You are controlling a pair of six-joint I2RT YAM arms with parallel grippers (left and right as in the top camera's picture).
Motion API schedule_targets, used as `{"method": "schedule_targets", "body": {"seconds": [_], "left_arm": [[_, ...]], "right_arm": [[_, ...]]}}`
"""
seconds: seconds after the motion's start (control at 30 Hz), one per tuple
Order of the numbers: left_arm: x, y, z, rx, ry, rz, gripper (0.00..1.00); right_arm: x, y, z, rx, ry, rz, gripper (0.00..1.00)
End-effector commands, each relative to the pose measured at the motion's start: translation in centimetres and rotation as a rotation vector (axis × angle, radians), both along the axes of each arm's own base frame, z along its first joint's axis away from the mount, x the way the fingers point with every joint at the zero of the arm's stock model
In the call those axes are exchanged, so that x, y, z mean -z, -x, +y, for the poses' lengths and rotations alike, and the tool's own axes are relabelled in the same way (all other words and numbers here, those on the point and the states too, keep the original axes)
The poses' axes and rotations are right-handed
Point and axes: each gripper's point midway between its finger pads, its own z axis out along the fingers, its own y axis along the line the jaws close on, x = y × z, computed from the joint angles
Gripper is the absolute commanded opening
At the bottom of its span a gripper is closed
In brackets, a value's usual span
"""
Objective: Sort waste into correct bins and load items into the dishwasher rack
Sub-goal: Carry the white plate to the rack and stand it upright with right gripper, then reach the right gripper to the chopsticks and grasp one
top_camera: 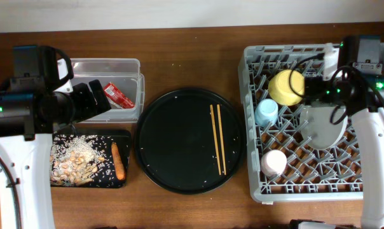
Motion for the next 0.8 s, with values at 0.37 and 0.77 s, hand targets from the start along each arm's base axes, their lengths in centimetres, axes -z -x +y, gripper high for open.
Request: {"method": "schedule_targets", "body": {"seconds": [0.37,0.77], "left_arm": [[-0.9,0.1,0.2,-0.014,0.0,-0.029,0.99],[-0.9,0.1,0.2,-0.014,0.0,-0.029,0.99]], "right_arm": [[9.7,3.4,24.8,-0.343,-0.343,0.155,0.31],[21.9,0.5,23.3,-0.108,0.018,0.226,0.21]]}}
